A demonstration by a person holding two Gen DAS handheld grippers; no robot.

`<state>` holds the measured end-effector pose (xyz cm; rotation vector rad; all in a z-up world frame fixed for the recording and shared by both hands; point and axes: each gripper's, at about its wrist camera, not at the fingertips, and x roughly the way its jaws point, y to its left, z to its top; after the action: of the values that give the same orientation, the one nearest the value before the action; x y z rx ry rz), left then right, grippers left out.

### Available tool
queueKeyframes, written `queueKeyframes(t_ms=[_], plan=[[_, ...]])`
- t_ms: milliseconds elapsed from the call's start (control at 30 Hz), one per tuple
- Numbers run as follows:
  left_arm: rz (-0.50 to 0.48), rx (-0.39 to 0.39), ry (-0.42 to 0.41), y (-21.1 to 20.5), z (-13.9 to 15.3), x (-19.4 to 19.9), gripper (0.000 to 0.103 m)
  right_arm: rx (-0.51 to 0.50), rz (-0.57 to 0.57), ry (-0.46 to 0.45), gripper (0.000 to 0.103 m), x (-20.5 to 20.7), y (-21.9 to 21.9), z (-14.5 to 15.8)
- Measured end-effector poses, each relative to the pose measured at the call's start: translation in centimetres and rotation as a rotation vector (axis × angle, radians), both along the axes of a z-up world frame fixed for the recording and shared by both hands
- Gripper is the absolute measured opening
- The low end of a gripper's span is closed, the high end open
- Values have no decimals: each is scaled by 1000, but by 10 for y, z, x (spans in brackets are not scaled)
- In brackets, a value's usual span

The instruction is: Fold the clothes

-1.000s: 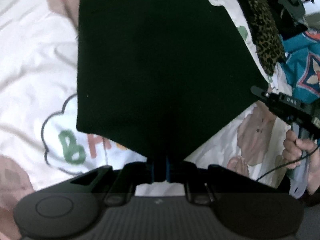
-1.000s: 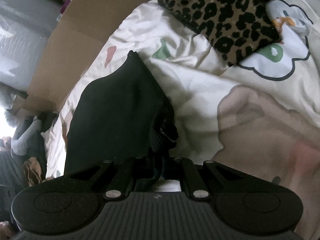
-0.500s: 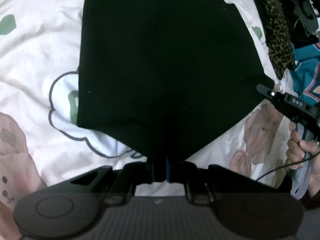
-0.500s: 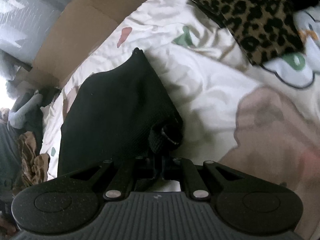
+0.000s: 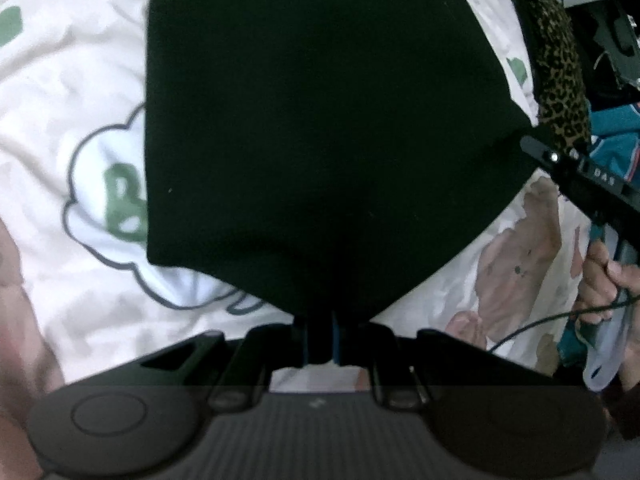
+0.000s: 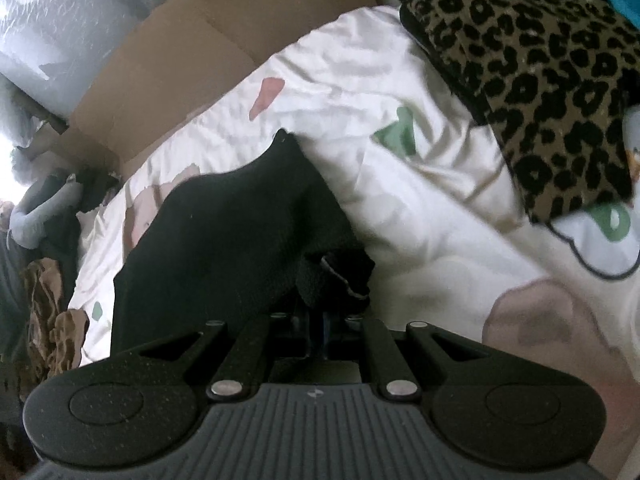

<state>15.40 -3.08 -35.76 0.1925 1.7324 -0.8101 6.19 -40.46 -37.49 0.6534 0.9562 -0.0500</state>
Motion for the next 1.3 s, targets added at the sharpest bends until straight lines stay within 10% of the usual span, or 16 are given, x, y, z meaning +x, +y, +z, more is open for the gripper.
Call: queueKeyframes(t_ms=[1300], plan=[[35, -100, 56, -138, -15, -92, 11, -108, -26, -93, 5, 75, -83, 17]])
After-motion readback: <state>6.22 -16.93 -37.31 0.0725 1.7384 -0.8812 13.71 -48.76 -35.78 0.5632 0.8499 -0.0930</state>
